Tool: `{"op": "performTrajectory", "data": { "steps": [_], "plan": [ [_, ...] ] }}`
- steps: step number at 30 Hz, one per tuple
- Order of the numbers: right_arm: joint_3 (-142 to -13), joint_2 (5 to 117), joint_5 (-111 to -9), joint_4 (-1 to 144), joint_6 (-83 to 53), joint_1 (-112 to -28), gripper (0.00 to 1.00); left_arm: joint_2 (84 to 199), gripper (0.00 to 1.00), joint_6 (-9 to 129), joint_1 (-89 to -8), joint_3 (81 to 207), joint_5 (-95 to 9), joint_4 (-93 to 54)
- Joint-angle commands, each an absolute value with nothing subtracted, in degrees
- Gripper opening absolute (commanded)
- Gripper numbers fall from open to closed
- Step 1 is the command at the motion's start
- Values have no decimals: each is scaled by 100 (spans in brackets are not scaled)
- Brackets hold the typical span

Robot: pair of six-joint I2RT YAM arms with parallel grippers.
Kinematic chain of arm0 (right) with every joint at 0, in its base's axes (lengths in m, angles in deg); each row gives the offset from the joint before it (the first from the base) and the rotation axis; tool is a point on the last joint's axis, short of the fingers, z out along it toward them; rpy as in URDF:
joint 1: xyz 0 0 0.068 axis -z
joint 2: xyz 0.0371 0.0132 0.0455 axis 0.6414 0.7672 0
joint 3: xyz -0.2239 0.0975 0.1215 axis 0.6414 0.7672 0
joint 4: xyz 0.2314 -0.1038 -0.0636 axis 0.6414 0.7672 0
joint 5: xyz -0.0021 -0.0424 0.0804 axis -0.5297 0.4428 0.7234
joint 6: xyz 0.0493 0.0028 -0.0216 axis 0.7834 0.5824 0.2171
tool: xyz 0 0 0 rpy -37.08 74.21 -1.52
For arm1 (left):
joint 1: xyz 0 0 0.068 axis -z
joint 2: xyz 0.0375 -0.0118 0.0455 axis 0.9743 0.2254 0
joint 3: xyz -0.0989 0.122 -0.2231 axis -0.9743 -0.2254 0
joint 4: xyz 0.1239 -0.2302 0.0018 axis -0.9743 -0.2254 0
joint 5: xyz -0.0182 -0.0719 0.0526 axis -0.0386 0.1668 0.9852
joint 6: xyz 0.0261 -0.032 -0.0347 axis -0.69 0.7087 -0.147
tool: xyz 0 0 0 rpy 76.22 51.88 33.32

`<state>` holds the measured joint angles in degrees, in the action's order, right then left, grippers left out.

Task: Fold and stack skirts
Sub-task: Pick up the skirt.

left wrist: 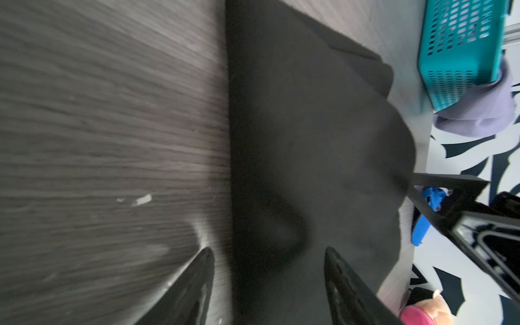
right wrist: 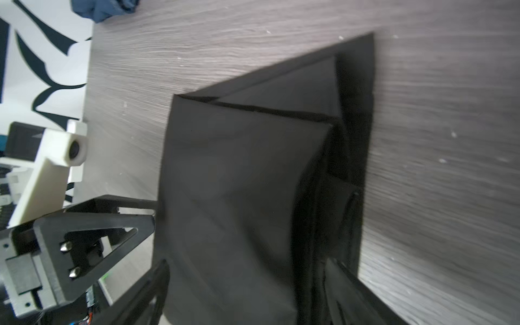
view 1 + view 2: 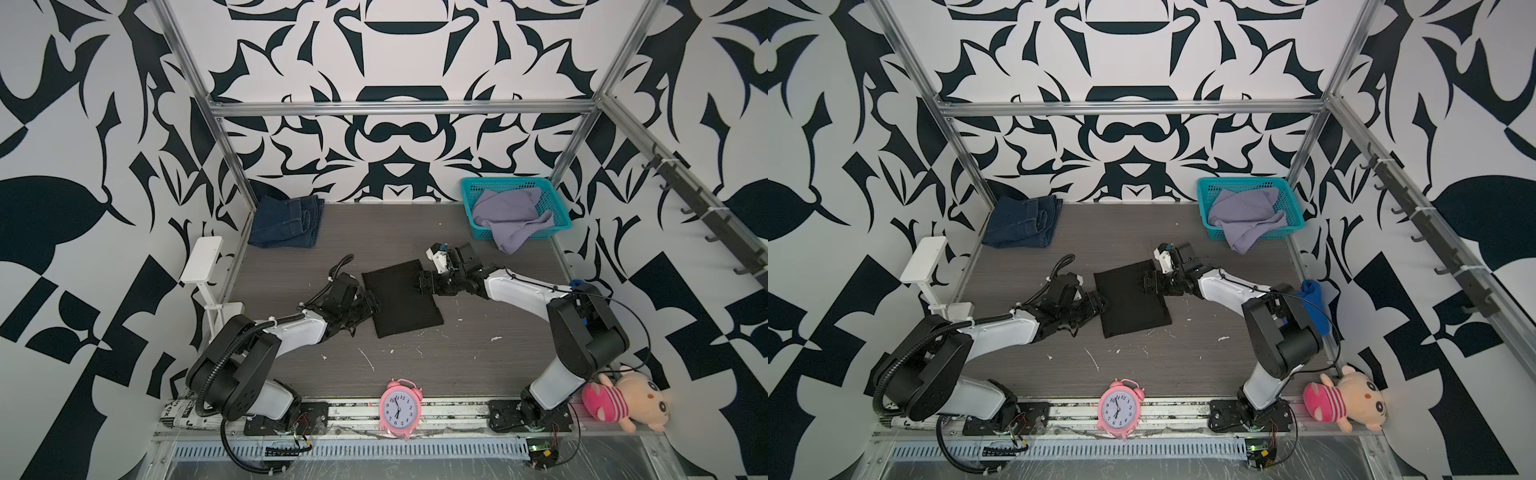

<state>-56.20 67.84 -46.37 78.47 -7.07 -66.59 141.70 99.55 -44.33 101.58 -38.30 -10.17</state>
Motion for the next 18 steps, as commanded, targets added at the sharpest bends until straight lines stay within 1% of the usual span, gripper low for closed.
{"op": "performTrajectory", "data": {
  "steps": [1, 6, 11, 14, 15, 18],
  "plan": [
    [-5691, 6795, -4926, 7974, -790, -6635, 90, 14310, 60, 10052, -4427, 9969, -3745, -652],
    [-5776, 7228, -4770, 7985, -817, -6632, 89, 14636, 52, 10004, -4423, 10004, -3792, -431],
    [-5809, 7583, -4565, 7807, -732, -6630, 84, 14933, 54, 10068, -4424, 9964, -3859, 61],
    [-5780, 7723, -4473, 7666, -664, -6629, 82, 15186, 54, 10119, -4423, 9975, -3964, 350],
    [-5775, 7765, -4434, 7634, -642, -6630, 81, 15280, 51, 10128, -4423, 9976, -4006, 480],
    [-5747, 7855, -4371, 7523, -578, -6631, 78, 15524, 35, 10215, -4427, 9968, -4098, 810]
  ]
}}
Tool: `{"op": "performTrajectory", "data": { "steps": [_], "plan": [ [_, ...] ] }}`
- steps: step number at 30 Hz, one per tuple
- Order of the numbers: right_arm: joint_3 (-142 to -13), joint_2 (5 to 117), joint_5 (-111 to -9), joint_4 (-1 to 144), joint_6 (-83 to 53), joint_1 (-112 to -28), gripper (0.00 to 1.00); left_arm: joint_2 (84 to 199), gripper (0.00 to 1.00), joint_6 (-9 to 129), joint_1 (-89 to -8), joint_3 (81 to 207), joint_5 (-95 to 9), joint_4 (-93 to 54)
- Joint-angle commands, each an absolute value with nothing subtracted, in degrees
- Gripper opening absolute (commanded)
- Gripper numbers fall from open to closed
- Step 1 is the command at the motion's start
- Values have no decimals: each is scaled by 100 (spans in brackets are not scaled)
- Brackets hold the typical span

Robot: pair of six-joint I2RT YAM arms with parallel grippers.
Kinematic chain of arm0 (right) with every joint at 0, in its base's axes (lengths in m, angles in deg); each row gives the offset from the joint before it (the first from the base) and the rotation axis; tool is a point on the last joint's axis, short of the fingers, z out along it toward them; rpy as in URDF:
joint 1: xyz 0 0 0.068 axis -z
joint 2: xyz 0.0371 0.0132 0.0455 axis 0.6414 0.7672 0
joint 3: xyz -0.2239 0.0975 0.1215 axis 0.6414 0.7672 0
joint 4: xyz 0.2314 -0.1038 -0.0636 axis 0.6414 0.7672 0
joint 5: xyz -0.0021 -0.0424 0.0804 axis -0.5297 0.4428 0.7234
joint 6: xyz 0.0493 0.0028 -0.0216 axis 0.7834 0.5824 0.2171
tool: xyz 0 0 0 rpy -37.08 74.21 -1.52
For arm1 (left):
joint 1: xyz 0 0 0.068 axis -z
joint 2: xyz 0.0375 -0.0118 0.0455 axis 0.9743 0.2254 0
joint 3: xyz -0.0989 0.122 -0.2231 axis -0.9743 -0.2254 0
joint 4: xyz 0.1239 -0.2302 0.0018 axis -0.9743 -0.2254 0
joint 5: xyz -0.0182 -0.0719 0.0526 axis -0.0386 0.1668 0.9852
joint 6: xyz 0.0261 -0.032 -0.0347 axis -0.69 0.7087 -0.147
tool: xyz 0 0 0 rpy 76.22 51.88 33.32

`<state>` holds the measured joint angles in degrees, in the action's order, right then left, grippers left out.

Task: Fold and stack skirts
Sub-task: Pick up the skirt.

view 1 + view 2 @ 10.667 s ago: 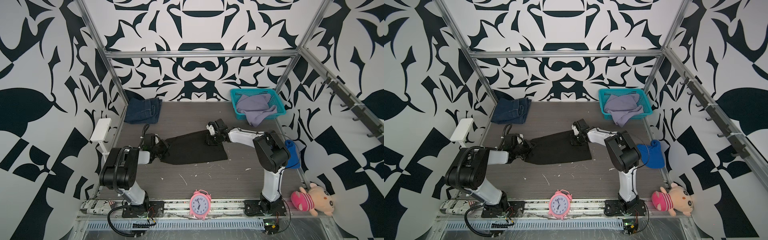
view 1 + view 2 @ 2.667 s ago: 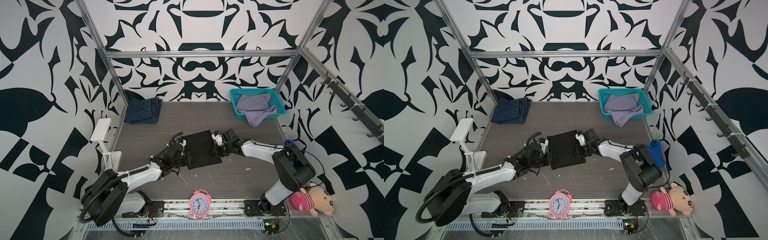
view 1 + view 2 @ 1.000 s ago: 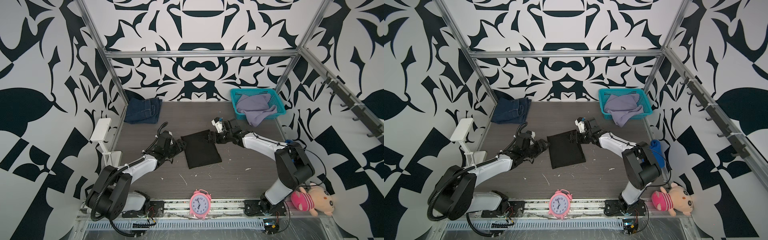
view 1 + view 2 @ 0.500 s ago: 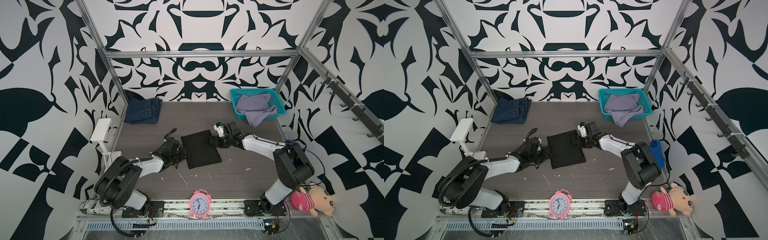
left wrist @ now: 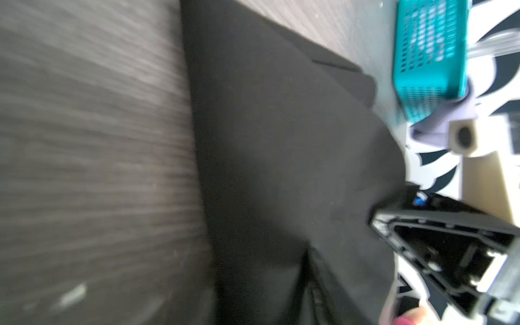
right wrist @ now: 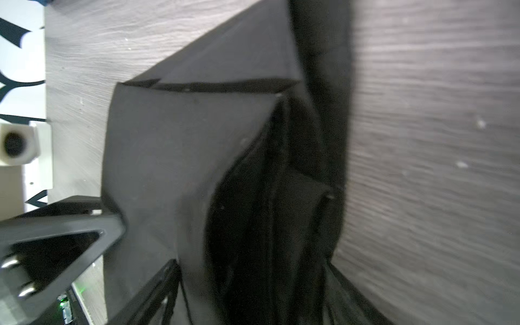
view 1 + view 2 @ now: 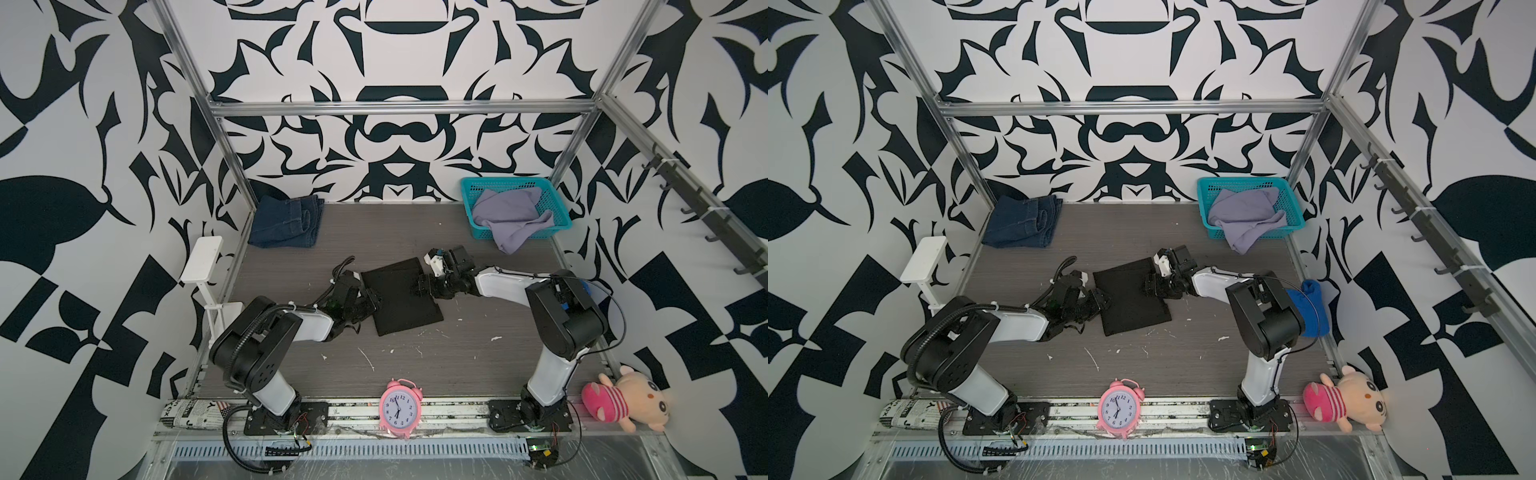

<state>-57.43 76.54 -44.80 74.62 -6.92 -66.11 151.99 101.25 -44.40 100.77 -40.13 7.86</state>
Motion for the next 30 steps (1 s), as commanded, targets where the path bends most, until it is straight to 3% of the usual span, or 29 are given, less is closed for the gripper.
{"op": "performTrajectory", "data": {
  "steps": [1, 4, 10, 20, 30],
  "plan": [
    [-5746, 7865, -4336, 7509, -570, -6634, 77, 15580, 26, 10251, -4427, 9962, -4127, 915],
    [-5740, 7860, -4319, 7506, -545, -6629, 76, 15549, 14, 10264, -4428, 9956, -4078, 897],
    [-5870, 7685, -4352, 7716, -695, -6631, 76, 14911, 0, 9933, -4510, 10062, -3808, 91],
    [-5937, 6830, -4750, 7882, -1155, -6776, 82, 14334, 0, 7936, -4699, 11864, -2818, -3659],
    [-6487, 7253, -4582, 7283, -1359, -7329, 84, 14946, 0, 5608, -5240, 13455, -2441, -4596]
  ]
}}
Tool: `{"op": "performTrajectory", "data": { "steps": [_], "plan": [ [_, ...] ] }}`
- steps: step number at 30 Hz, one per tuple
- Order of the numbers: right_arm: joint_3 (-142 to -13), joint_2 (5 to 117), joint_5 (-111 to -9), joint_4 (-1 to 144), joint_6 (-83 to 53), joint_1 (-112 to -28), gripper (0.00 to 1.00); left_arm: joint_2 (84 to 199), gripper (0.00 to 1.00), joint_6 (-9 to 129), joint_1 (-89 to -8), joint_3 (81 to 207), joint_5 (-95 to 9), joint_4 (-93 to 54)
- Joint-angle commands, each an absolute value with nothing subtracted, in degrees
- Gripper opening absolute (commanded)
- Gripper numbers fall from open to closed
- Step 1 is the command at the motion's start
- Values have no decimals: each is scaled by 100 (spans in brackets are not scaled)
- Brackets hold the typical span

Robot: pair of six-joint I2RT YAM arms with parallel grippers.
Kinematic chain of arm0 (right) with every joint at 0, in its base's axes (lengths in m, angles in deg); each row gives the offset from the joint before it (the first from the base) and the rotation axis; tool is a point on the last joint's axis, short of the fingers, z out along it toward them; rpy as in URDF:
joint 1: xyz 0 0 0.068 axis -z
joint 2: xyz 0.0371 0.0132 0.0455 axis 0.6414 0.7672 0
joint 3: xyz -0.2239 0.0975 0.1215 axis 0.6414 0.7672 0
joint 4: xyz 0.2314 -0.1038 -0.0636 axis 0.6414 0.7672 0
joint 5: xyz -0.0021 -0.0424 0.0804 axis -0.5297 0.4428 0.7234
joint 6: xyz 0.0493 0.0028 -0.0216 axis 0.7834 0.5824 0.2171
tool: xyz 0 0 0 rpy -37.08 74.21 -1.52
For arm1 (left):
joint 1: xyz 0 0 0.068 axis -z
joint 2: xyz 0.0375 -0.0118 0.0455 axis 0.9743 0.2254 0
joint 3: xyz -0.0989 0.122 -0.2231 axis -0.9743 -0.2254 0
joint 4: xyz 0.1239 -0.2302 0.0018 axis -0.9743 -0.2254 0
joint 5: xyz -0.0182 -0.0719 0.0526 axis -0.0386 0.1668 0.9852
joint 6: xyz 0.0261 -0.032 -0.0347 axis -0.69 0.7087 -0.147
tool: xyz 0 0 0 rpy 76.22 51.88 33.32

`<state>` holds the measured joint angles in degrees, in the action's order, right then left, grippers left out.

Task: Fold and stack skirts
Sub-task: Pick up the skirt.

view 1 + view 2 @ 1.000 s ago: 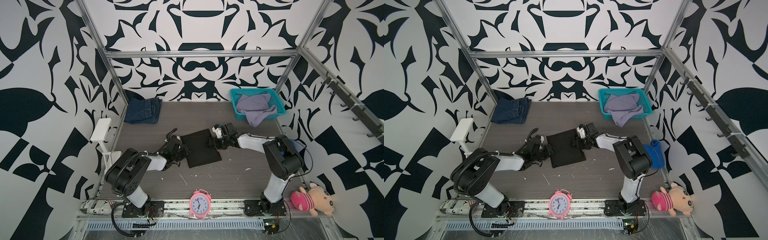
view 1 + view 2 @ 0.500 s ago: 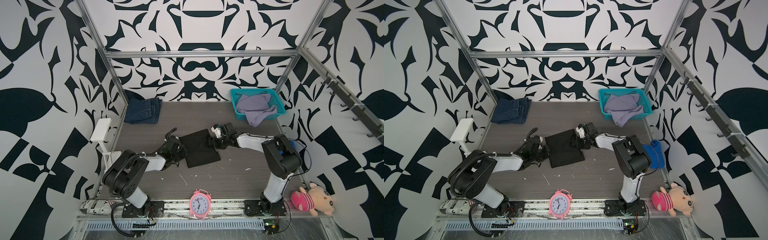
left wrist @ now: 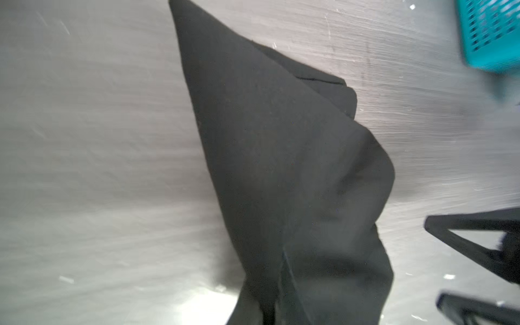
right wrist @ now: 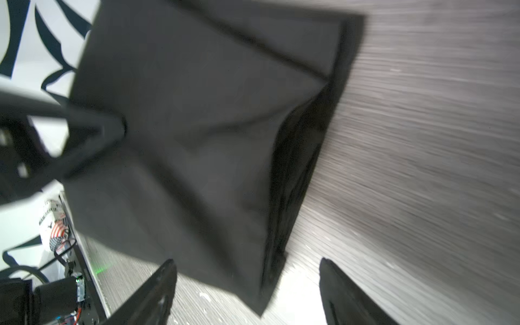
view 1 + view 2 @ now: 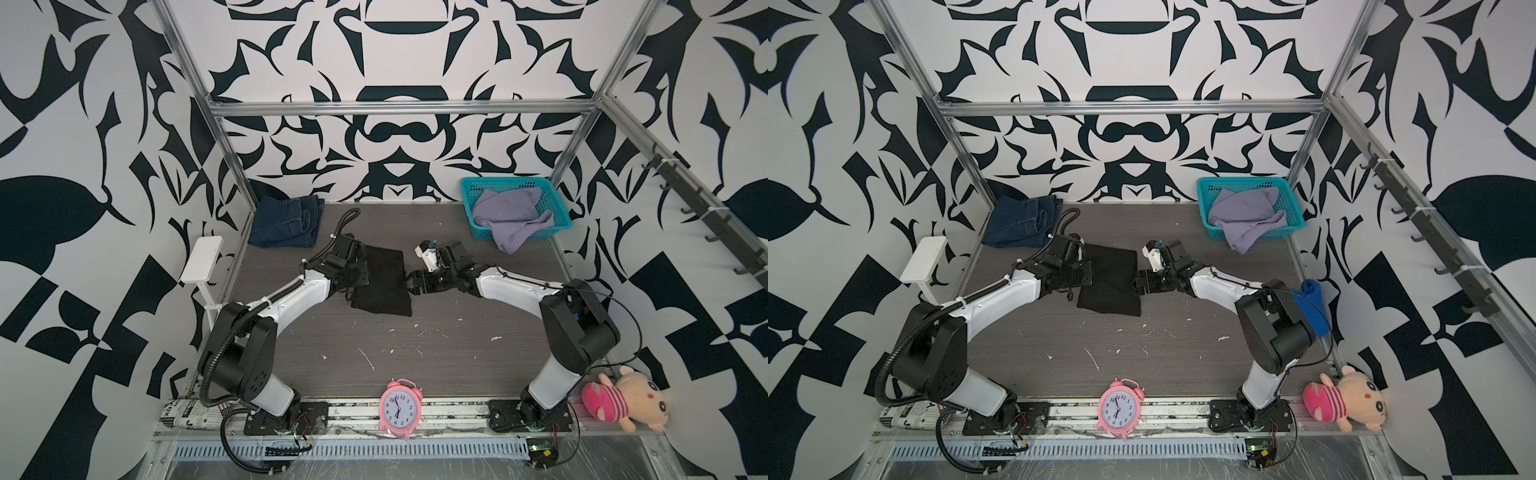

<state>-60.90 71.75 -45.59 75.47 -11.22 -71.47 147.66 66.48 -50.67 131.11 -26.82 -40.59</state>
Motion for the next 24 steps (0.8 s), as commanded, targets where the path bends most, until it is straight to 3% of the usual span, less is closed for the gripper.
{"op": "performTrajectory", "data": {
  "steps": [1, 11, 15, 24],
  "plan": [
    [-6567, 7328, -4611, 7229, -1349, -7380, 85, 15030, 0, 5376, -5332, 13621, -2437, -4639],
    [-6995, 7532, -4515, 7253, -1323, -7435, 86, 15897, 0, 3810, -6287, 15164, -2517, -5304],
    [-7475, 7833, -4275, 7297, -1242, -7509, 98, 16226, 0, 3221, -6449, 15871, -2596, -5629],
    [-8339, 8432, -4009, 7203, -937, -7751, 99, 16786, 0, 2926, -7253, 17344, -3477, -5818]
  ]
}}
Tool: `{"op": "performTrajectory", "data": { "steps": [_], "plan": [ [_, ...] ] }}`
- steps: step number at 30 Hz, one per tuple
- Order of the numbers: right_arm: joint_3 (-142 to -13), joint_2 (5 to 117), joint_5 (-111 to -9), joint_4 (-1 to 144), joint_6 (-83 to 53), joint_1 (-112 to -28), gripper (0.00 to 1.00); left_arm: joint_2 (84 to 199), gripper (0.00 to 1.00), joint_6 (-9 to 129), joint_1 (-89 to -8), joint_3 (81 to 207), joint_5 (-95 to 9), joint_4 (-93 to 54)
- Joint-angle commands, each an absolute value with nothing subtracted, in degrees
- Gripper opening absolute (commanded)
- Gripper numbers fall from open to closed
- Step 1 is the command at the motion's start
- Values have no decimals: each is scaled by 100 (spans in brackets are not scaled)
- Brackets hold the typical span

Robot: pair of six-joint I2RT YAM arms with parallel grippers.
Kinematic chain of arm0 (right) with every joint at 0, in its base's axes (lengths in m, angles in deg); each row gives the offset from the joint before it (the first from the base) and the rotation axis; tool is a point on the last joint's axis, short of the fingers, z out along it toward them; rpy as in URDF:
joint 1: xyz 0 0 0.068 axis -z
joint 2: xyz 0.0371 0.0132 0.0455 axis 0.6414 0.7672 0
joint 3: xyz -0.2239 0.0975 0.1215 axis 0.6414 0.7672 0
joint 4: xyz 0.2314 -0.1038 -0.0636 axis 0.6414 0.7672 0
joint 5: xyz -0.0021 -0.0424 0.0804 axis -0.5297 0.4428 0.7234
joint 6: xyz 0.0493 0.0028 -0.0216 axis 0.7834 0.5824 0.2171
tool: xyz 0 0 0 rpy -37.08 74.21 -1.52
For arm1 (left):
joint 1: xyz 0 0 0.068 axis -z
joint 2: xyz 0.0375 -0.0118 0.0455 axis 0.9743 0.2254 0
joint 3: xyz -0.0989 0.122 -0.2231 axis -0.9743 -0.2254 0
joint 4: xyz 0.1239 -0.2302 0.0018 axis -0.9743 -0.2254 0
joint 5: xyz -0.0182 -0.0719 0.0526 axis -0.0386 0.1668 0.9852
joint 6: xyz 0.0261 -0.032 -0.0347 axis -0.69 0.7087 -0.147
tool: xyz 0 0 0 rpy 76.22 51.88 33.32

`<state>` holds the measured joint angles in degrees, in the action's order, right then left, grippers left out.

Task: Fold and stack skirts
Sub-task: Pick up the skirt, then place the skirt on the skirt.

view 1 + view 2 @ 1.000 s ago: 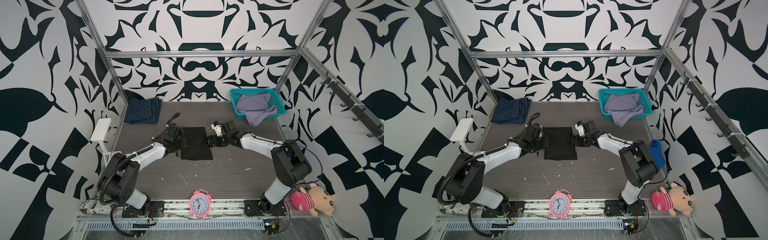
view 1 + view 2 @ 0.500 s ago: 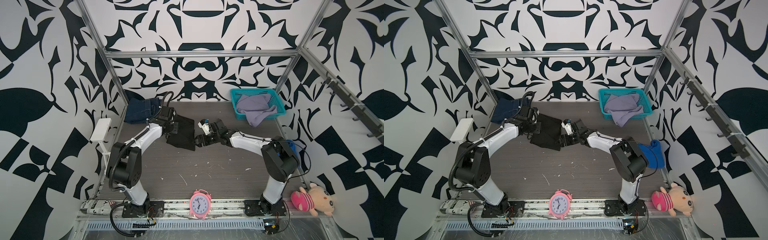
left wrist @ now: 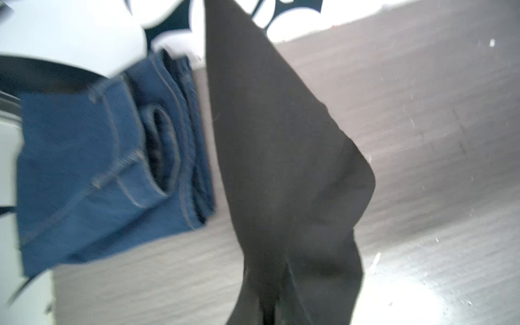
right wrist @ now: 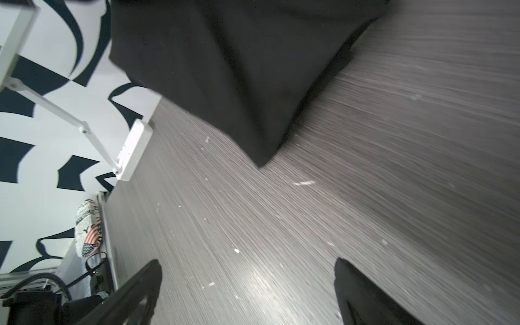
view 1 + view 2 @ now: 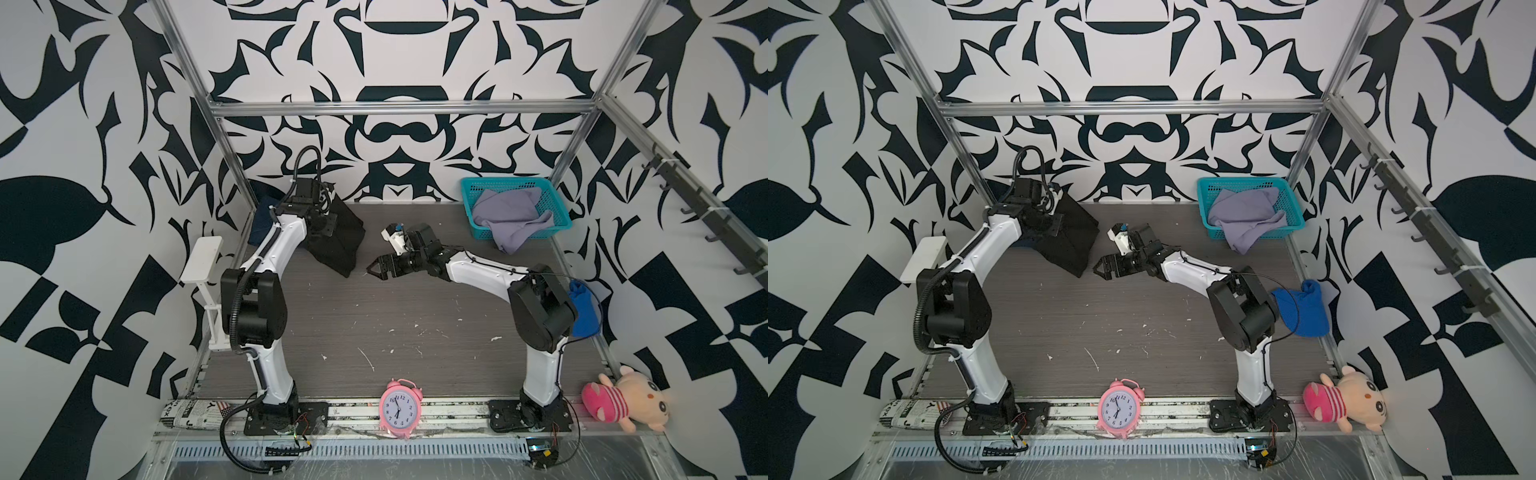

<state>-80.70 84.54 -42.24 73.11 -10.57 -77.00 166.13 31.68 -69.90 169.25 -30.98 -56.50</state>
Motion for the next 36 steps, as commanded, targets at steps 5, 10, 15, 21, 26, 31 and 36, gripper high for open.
{"op": "performTrajectory", "data": {
  "steps": [5, 10, 15, 21, 26, 31, 36],
  "plan": [
    [-8359, 8527, -3941, 7118, -829, -7803, 99, 17268, 0, 2914, -7716, 18252, -3888, -6100],
    [-8382, 8486, -3923, 7153, -839, -7828, 99, 17581, 0, 2738, -7971, 19015, -4333, -6305],
    [-8264, 8335, -3965, 7143, -844, -7839, 99, 17945, 0, 2790, -8150, 19825, -4613, -6521],
    [-8183, 8299, -3960, 7116, -817, -7848, 99, 18417, 0, 2860, -8206, 20583, -4783, -6569],
    [-8173, 8286, -3880, 7106, -779, -7848, 98, 18765, 0, 3030, -8488, 20952, -5320, -6383],
    [-8286, 8318, -3862, 7206, -780, -7851, 98, 19288, 0, 2827, -8530, 21556, -5506, -6421],
    [-8259, 8220, -3897, 7244, -771, -7865, 98, 19616, 0, 2653, -8747, 21649, -5608, -6452]
  ]
}}
